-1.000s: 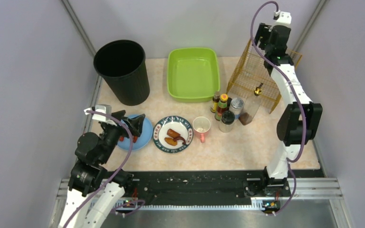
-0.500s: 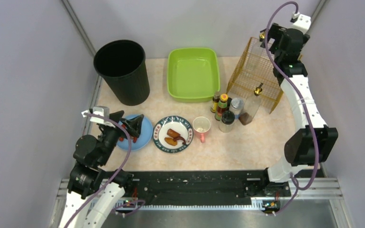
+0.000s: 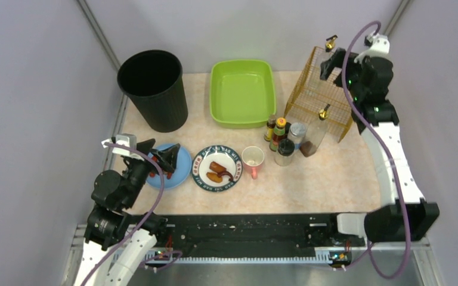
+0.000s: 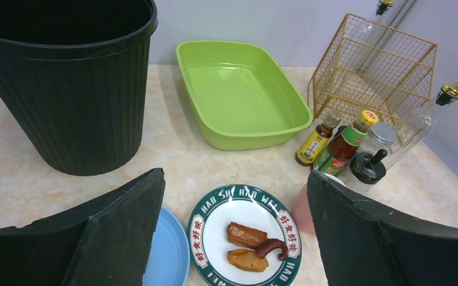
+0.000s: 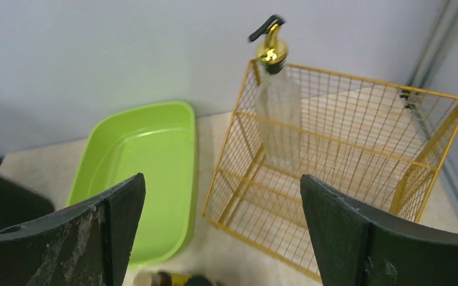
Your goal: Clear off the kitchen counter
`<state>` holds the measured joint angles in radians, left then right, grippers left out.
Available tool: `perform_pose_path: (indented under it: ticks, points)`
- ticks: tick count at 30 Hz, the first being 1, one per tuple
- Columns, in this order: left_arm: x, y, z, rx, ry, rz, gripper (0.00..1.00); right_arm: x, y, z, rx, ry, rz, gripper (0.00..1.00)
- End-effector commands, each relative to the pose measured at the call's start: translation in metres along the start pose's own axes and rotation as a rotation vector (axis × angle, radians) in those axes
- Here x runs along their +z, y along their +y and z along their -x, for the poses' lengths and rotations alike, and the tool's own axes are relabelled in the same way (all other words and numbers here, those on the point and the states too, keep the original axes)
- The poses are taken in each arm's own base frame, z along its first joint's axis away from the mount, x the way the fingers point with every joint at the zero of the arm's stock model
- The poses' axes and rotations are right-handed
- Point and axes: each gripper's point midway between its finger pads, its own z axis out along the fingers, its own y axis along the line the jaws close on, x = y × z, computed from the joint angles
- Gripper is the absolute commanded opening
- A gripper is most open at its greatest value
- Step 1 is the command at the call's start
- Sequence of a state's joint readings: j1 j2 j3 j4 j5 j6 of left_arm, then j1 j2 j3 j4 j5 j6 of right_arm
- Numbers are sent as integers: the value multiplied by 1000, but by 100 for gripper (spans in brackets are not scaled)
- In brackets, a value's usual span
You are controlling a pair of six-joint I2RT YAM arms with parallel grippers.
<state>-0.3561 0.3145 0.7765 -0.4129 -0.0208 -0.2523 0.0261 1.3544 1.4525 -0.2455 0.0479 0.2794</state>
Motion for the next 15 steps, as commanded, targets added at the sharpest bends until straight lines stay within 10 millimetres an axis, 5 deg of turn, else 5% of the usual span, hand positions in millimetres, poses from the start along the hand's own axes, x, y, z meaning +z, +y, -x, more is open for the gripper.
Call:
perform_pose_path:
  ticks: [1, 8, 15]
  points:
    - [-2, -1, 11, 6, -49, -3, 93, -59, 41, 39, -55, -182, 238, 99]
    - [-5, -1, 13, 7, -62, -4, 93, -89, 52, 27, -20, -133, 317, 99]
    - [-4, 0, 12, 6, -54, -1, 93, -114, 32, 2, -37, -93, 236, 92]
